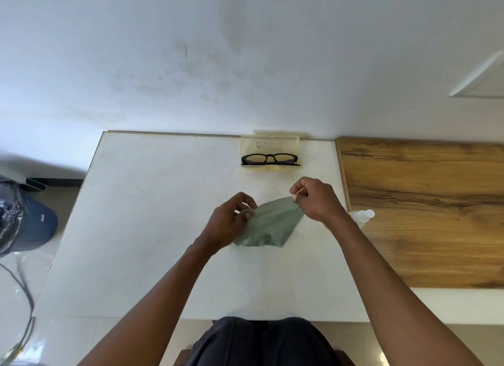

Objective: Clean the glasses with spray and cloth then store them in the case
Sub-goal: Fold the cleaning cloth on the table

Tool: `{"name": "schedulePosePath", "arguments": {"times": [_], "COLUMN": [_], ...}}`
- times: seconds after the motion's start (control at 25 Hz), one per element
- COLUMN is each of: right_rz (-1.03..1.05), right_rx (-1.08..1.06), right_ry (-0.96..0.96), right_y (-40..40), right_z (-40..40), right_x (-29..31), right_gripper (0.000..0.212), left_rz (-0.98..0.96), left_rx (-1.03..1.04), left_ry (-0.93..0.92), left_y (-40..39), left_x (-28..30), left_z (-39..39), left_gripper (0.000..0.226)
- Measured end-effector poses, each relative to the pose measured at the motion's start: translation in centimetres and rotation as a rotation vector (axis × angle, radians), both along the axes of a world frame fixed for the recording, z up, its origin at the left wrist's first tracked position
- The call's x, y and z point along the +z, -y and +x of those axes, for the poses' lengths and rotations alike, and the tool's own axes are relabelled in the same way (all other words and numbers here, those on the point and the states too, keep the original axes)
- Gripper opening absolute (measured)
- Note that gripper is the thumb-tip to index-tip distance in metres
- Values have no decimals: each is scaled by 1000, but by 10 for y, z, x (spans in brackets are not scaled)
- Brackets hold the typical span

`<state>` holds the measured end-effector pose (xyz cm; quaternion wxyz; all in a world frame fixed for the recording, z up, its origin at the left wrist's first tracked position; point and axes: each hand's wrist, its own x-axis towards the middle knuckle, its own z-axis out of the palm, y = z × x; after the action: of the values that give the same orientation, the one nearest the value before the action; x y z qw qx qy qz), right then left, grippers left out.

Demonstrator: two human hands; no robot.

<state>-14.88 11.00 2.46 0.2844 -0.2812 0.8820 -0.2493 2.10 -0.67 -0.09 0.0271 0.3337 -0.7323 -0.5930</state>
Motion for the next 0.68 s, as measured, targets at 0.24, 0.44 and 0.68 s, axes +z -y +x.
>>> {"name": "schedulePosePath", "arguments": {"times": [0.24, 0.44, 0.68], "right_rz": [-165, -235, -27], "right_rx": [123, 24, 41], "right_ry": [-282, -260, -403], "right_y": [49, 44, -10], "right_z": [1, 23, 81], "right_x": [10, -19, -70], "right_gripper": [24, 23, 13], "left_rz": [372, 155, 103], "left_rx": [332, 591, 540], "left_ry": [-104, 138, 199], "left_y": [-20, -14, -23], "left_x": [-11, -31, -24], "left_z": [0, 16, 21], "left_gripper": [33, 25, 13]}}
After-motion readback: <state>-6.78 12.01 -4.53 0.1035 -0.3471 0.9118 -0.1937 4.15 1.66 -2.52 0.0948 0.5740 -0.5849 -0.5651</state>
